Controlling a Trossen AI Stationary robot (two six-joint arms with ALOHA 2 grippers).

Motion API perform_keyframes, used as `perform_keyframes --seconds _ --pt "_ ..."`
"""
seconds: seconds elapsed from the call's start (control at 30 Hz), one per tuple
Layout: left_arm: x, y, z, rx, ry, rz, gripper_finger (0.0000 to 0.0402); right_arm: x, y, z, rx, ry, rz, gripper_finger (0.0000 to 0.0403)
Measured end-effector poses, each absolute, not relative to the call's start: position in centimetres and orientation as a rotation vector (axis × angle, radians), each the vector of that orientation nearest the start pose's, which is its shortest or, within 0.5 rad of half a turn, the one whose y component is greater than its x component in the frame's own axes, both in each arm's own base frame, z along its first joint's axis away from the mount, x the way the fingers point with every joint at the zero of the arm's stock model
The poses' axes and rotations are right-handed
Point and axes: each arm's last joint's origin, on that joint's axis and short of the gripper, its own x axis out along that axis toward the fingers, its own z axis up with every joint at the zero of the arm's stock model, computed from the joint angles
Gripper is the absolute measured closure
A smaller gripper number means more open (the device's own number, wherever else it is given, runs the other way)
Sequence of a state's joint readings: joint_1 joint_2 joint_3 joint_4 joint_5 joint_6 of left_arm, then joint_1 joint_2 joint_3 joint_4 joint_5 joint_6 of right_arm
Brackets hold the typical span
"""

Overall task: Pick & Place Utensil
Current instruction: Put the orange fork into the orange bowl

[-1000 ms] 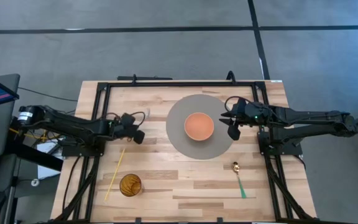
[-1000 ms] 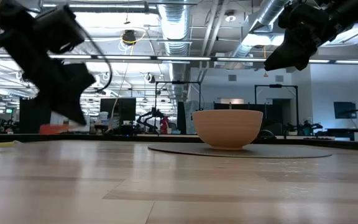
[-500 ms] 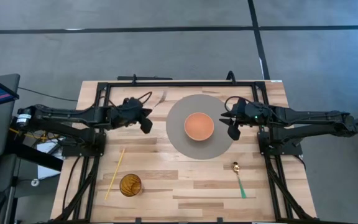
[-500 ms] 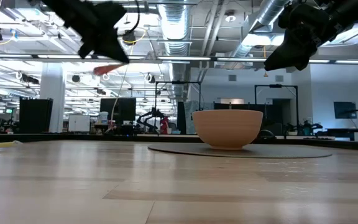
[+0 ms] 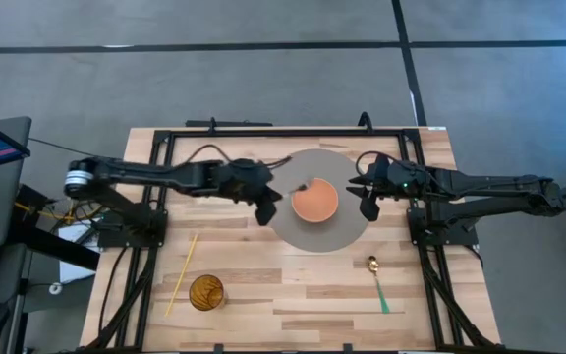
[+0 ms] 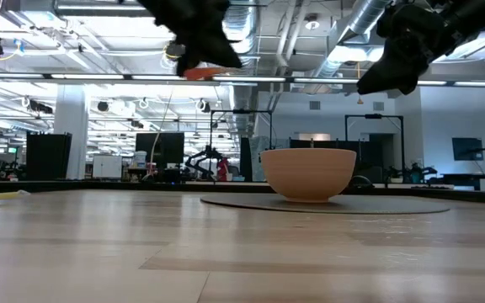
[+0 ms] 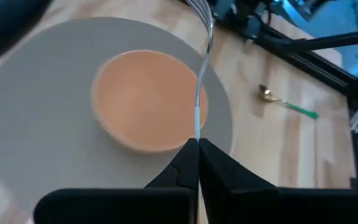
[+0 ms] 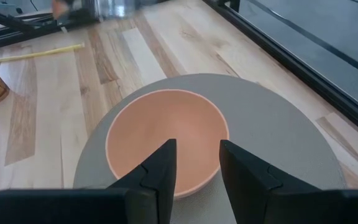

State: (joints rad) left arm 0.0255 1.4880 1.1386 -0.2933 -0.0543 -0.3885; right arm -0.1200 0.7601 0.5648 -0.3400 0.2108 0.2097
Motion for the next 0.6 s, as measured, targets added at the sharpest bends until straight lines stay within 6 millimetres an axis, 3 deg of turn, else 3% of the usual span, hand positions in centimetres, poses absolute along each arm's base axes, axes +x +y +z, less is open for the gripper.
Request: perform_keyframes --seconds 0.2,0.37,0.6 --pt "36.2 1.7 25.3 -0.397 0.728 0.124 0.0398 16.2 -2.6 24.8 0.173 0.495 -0.375 0.0287" --pt "36.8 3.0 23.0 -0.429 0.805 0.154 0.0398 16.2 -2.6 24.8 0.172 0.496 -0.375 0.0287" --pt "36.8 3.2 22.8 -0.526 0.83 0.043 0.0398 16.2 -2.6 24.8 0.17 0.498 -0.374 0.0287"
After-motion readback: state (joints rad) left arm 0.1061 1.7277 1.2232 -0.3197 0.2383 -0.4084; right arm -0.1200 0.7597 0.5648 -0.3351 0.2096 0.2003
